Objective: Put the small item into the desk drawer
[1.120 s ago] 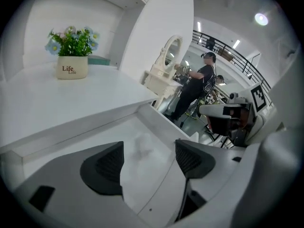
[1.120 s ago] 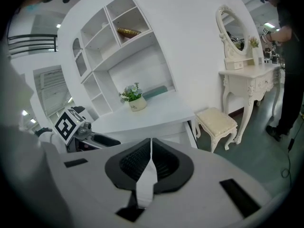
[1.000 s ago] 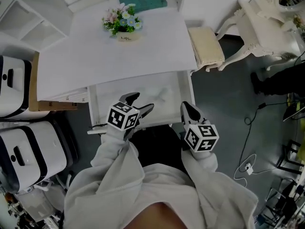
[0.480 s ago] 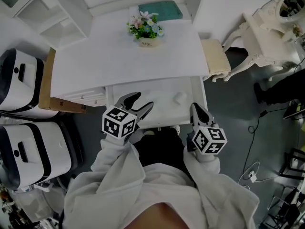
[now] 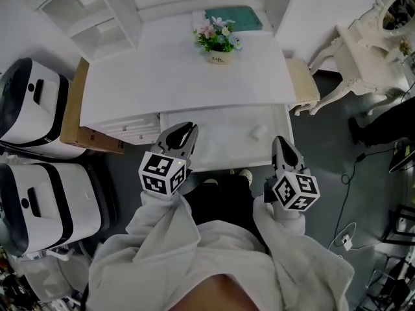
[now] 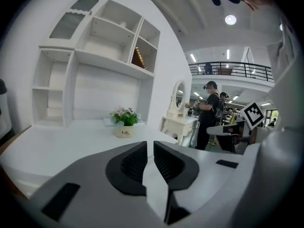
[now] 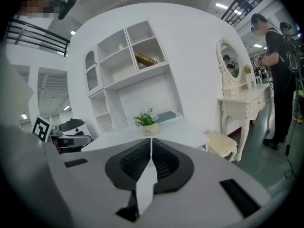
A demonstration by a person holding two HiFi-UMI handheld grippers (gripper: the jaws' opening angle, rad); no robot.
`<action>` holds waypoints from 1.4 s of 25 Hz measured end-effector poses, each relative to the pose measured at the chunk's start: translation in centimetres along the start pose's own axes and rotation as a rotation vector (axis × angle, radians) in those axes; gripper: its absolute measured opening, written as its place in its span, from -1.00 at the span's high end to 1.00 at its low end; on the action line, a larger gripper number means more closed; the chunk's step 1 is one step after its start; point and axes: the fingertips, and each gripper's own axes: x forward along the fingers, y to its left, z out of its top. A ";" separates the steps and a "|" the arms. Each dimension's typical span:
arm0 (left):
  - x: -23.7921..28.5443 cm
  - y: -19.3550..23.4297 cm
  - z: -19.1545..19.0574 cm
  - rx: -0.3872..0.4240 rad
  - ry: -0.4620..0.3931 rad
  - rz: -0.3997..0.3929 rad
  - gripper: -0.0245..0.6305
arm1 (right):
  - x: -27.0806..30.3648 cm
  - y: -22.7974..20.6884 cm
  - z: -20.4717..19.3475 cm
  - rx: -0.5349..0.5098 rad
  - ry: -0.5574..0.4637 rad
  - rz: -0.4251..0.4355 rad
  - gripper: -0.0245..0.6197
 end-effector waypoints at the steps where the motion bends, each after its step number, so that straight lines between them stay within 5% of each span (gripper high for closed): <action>1: -0.5 0.3 0.0 0.001 -0.015 0.011 0.78 | -0.3 0.3 0.2 -0.008 -0.014 0.000 0.81; 7: -3.2 1.4 -0.8 0.050 -0.064 0.071 0.86 | -1.4 1.8 0.6 -0.030 -0.076 -0.021 0.81; 15: -5.9 2.9 -1.8 0.020 -0.105 0.123 0.87 | -1.5 4.2 0.6 -0.127 -0.088 0.004 0.82; 35: -5.8 2.8 -2.3 0.015 -0.103 0.095 0.87 | -1.0 5.6 0.1 -0.142 -0.062 0.041 0.82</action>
